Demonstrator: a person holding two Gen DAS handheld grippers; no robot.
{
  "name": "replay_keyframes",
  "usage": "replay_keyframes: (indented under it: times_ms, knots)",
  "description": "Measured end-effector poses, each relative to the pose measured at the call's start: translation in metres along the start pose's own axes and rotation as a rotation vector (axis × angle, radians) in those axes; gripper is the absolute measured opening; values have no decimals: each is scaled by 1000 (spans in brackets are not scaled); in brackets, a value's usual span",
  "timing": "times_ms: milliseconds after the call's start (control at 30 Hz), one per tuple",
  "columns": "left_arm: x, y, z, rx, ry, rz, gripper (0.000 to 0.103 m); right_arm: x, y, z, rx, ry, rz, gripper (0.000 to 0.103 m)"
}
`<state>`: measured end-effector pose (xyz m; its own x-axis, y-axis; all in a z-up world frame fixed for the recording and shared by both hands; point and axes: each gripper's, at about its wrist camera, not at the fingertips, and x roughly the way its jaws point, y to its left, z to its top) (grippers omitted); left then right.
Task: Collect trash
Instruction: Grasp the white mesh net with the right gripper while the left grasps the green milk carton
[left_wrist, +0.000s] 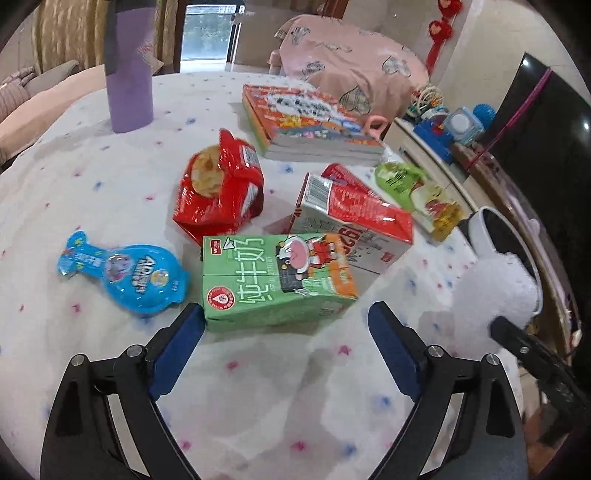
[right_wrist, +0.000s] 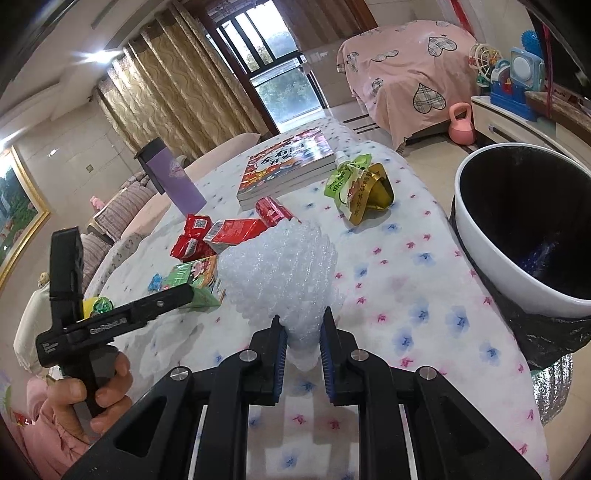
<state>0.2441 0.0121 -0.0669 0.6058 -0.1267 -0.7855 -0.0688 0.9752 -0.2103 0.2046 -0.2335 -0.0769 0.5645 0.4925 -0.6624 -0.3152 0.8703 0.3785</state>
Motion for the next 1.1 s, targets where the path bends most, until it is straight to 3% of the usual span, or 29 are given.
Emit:
replay_keyframes:
  times_ms: [433, 467, 767, 1100]
  knots:
    - [27, -20, 6, 21, 20, 144, 94, -4, -16, -4, 41, -4, -13, 16]
    - [24, -20, 5, 24, 2, 128, 89, -4, -17, -4, 42, -2, -13, 16]
    - [-13, -29, -3, 30, -76, 28, 88, -21, -22, -4, 41, -34, -31, 16]
    - [-39, -107, -16, 173, -85, -134, 88, -62, -52, -4, 84, -95, -91, 16]
